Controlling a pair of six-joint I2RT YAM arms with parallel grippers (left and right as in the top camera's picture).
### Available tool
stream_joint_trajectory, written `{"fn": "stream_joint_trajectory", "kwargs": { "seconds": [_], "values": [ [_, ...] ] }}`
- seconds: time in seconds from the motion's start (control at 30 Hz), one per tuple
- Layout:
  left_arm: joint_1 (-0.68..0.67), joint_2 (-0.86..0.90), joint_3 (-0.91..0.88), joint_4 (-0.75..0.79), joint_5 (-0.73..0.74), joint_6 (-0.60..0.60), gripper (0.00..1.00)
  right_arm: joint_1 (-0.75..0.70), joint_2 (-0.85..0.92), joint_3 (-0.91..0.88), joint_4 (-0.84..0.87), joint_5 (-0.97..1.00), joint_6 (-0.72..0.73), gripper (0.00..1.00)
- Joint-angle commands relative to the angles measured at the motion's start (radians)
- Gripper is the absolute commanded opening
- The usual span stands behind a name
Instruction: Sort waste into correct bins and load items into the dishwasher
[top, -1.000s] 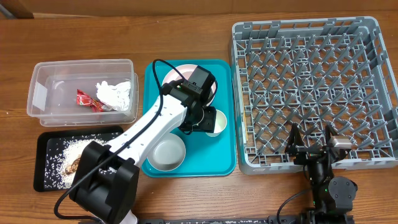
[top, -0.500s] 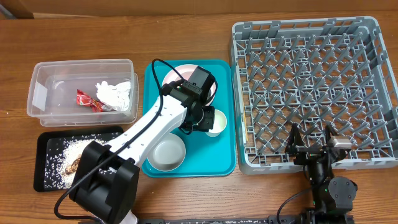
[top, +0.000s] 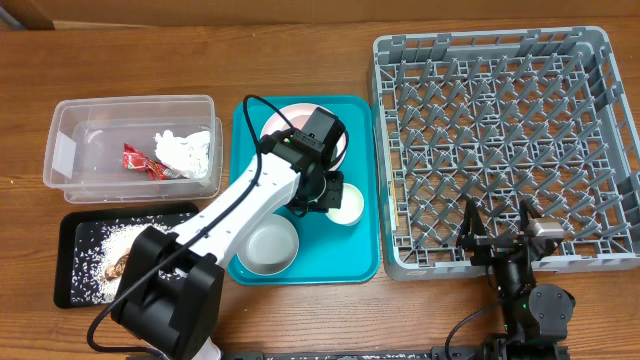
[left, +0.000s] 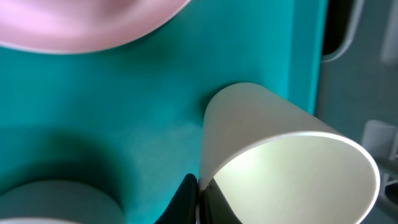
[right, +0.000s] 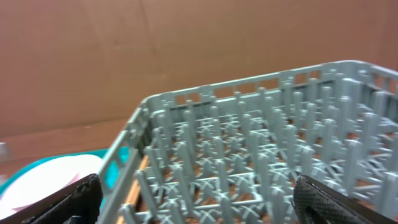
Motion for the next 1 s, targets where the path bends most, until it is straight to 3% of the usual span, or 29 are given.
{"fn": "stream_joint_trajectory", "kwargs": {
  "seconds": [0.0,0.1,0.3,0.47,0.73,0.97],
  "values": [
    [0.063,-0.045,0.043,-0.033,0.079,0.036,0.04,0.005,-0.009,-0.010,0.018,-0.128,0.026,1.00],
    [0.135,-0.101,0.075,-0.048,0.249,0.117,0.04,0.005,-0.009,0.011,0.020,-0.211,0.038,1.00],
    [0.340,-0.208,0.102,-0.042,0.766,0.263,0.04,0.005,0.008,0.156,0.018,-0.311,0.243,1.00],
    [0.448,-0.212,0.102,-0.050,1.081,0.379,0.04,0.005,0.166,0.364,-0.074,-0.441,0.288,1.00],
    [0.462,-0.212,0.102,-0.013,1.191,0.398,0.04,0.005,0.748,0.886,-0.411,-0.897,0.259,1.00],
    [0.468,-0.212,0.102,0.030,1.249,0.398,0.04,0.004,1.067,1.018,-0.266,-1.270,0.273,1.00]
  ]
}}
